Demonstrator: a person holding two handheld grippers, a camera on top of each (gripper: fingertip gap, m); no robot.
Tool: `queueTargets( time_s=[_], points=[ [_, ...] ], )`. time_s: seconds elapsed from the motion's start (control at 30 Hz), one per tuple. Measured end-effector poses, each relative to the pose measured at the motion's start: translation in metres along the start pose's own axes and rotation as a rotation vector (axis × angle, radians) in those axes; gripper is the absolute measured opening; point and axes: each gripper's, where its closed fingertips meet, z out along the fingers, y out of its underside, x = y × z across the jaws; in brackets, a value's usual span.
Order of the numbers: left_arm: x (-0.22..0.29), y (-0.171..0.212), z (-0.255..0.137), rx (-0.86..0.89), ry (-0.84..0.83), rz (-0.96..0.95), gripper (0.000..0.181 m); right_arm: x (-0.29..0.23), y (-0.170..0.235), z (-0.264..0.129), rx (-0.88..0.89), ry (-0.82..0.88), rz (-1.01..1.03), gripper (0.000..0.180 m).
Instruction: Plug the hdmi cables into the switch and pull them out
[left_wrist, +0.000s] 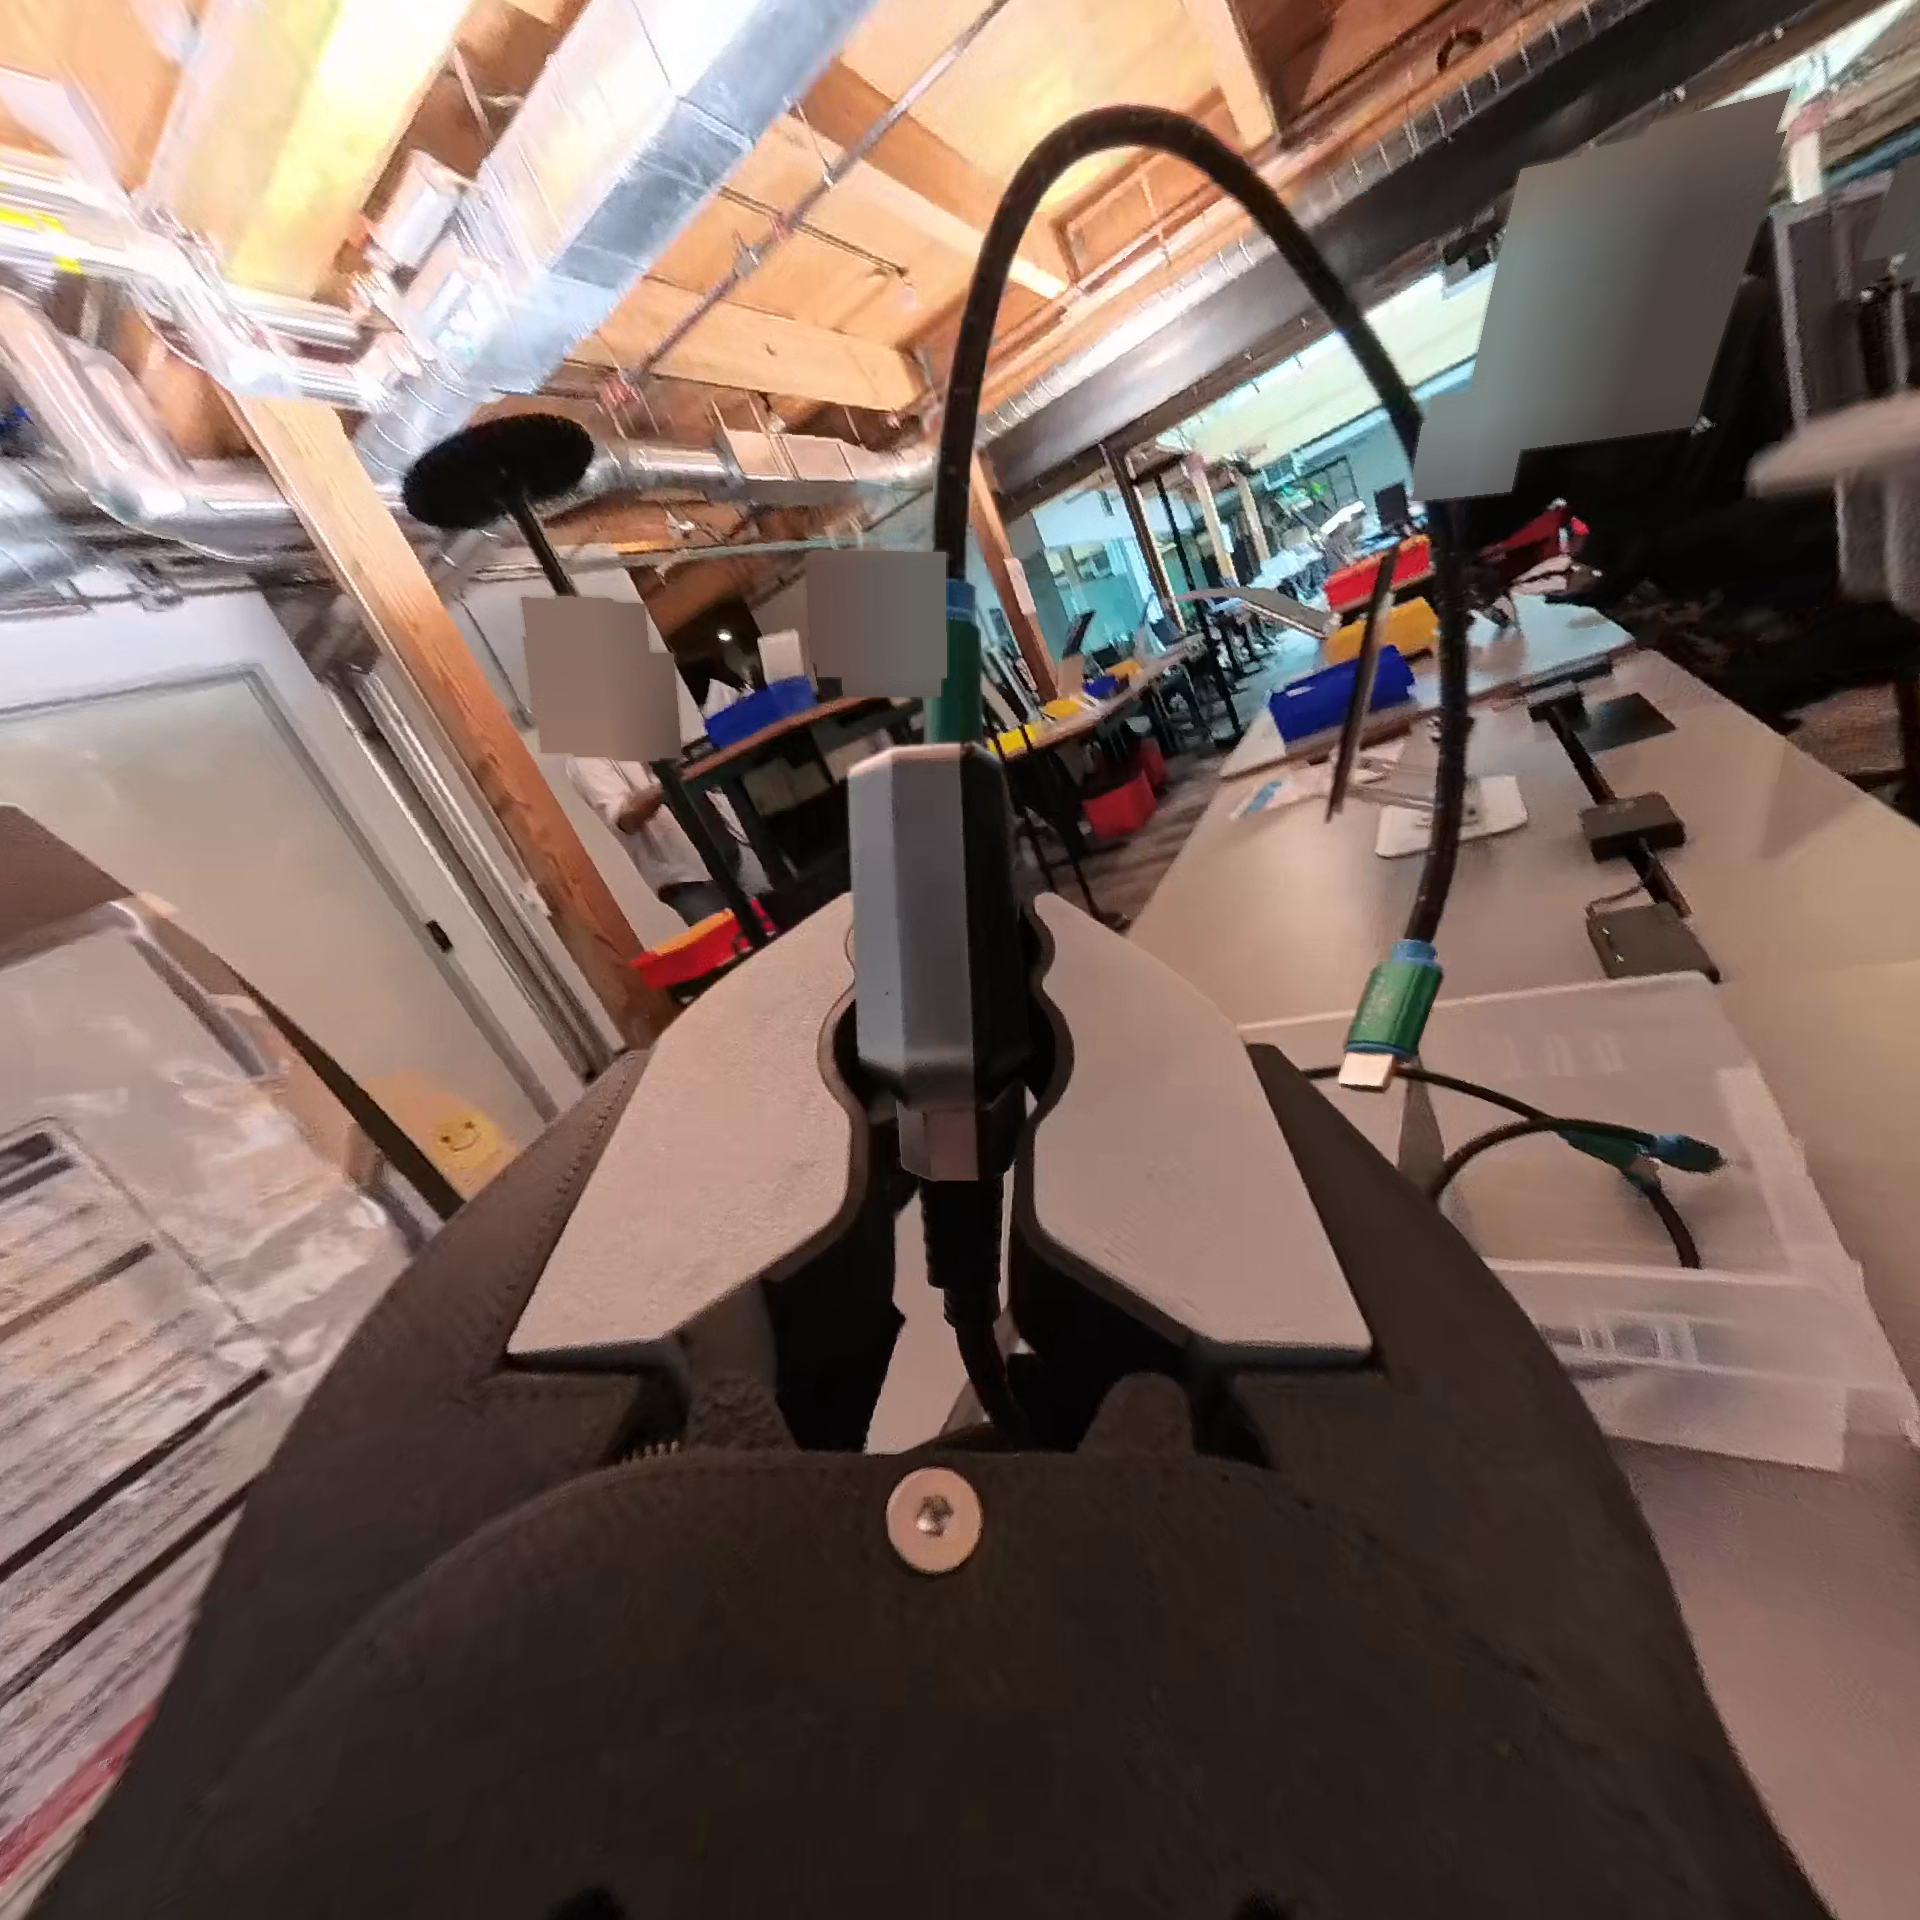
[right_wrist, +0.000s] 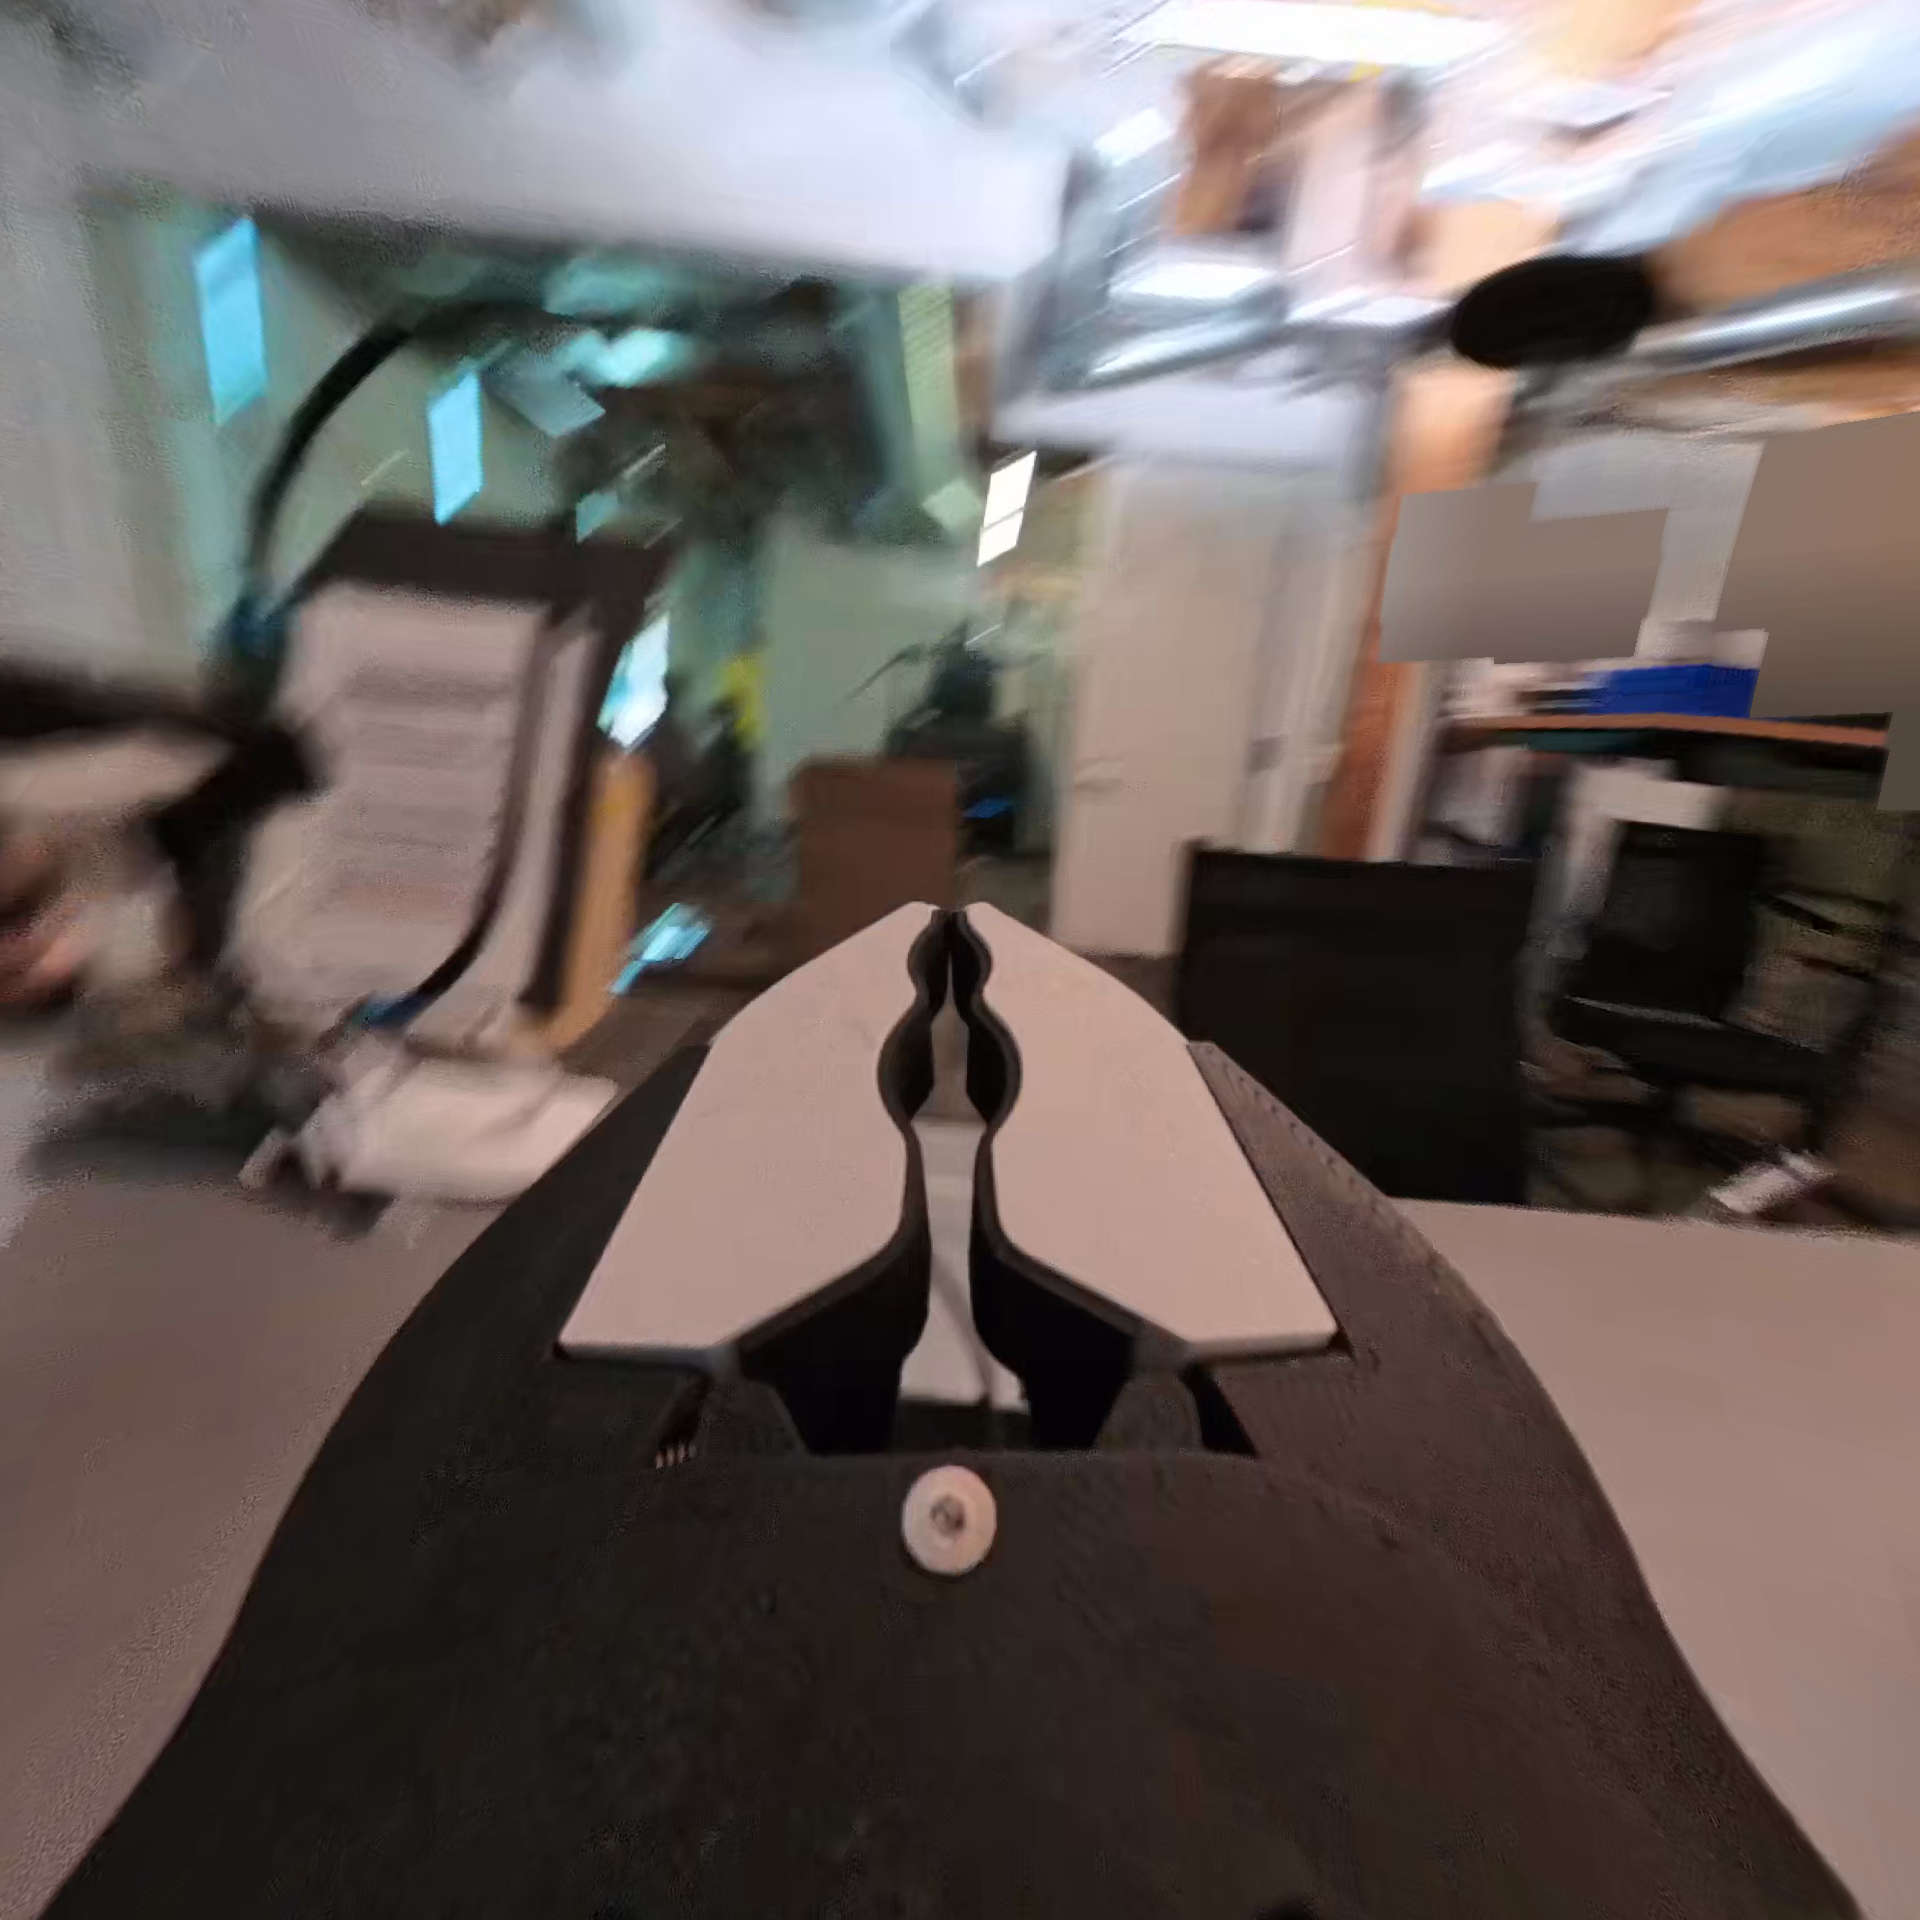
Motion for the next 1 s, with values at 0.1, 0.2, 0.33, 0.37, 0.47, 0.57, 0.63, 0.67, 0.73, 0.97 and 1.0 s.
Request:
queueTargets(
  time_s=[0.1,0.2,0.33,0.37,0.47,0.57,0.63,0.67,0.73,0.97,1.0],
  points=[
    [0.002,0.011,0.009,0.003,0.05,-0.022,0.021,0.051,-0.029,-0.006,0.119,-0.016,0.287,0.001],
    [0.006,0.022,0.015,-0.005,0.08,-0.017,0.021,0.017,-0.042,0.012,0.14,-0.174,0.276,0.001],
    [0.013,0.031,0.024,-0.011,0.109,0.023,0.021,-0.094,-0.028,0.051,0.03,-0.518,0.091,0.011],
    [0.015,0.033,0.026,-0.01,0.12,0.025,0.021,-0.121,-0.02,0.059,-0.033,-0.606,0.067,0.016],
    [0.017,0.04,0.03,-0.035,0.106,0.06,0.021,-0.182,0.005,0.079,-0.211,-0.779,0.069,0.025],
    [0.021,0.04,0.031,-0.025,0.103,0.119,0.022,-0.205,0.03,0.108,-0.294,-0.72,0.106,0.025],
    [0.023,0.039,0.03,-0.023,0.09,0.17,0.022,-0.207,0.043,0.13,-0.312,-0.656,0.124,0.029],
    [0.025,0.038,0.029,-0.024,0.089,0.205,0.022,-0.205,0.049,0.138,-0.311,-0.625,0.136,0.033],
    [0.029,0.039,0.029,-0.04,0.091,0.271,0.021,-0.206,0.059,0.147,-0.302,-0.629,0.176,0.038],
    [0.047,0.049,0.038,-0.099,0.105,0.42,0.022,-0.207,0.067,0.15,-0.318,-0.712,0.326,0.043],
    [0.049,0.051,0.039,-0.108,0.111,0.428,0.022,-0.205,0.068,0.151,-0.312,-0.711,0.322,0.041]
  ],
)
